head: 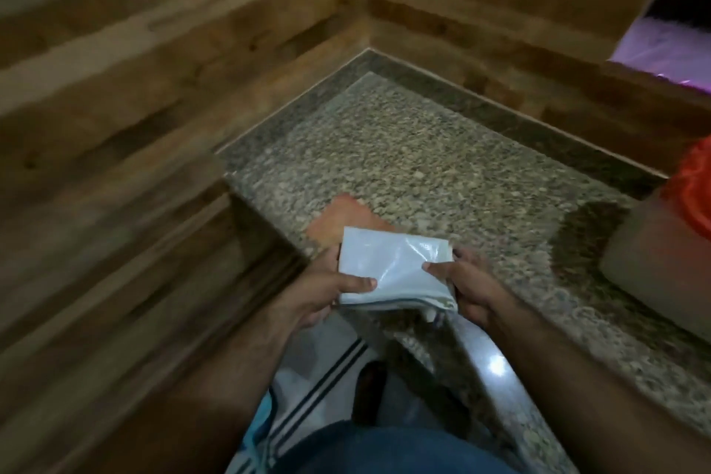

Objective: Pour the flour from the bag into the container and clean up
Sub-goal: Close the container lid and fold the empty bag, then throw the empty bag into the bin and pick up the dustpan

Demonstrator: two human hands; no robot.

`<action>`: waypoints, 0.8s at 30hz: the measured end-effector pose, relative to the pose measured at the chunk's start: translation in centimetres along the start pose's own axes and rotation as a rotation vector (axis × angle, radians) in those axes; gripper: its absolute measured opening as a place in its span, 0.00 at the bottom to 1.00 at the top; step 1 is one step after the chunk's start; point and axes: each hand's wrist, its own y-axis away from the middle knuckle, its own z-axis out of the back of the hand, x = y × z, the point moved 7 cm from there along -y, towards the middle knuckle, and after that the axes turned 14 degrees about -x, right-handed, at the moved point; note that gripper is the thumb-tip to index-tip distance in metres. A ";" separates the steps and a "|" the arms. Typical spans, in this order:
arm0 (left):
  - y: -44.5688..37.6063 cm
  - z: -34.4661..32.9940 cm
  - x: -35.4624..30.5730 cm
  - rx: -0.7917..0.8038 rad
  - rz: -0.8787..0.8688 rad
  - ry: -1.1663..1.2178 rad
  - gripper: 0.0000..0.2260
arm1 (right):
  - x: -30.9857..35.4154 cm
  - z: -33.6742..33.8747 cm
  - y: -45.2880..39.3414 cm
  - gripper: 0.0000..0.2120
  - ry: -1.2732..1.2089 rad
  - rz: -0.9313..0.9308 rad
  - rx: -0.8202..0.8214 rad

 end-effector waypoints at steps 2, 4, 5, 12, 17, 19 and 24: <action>2.5 3.9 2.3 -0.143 -0.024 0.054 0.28 | -2.9 -3.4 0.7 0.27 0.054 -0.037 0.093; 5.6 7.5 5.0 -0.350 0.004 0.154 0.27 | -5.8 -6.2 2.0 0.23 0.090 -0.066 0.116; 7.2 9.3 6.4 -0.442 0.021 0.234 0.27 | -7.3 -7.8 2.8 0.22 0.099 -0.076 0.121; 16.4 19.0 11.6 -0.757 -0.078 0.731 0.28 | -14.8 -19.6 10.4 0.22 0.195 -0.037 0.270; 20.6 26.1 13.9 -0.827 -0.121 0.790 0.25 | -21.0 -27.2 14.8 0.31 0.335 -0.089 0.380; 22.0 30.5 15.3 -0.863 -0.114 0.743 0.24 | -24.1 -30.1 15.9 0.30 0.416 -0.110 0.441; 24.3 42.5 21.2 -1.011 -0.065 0.647 0.24 | -33.8 -33.5 16.0 0.08 0.649 -0.141 0.381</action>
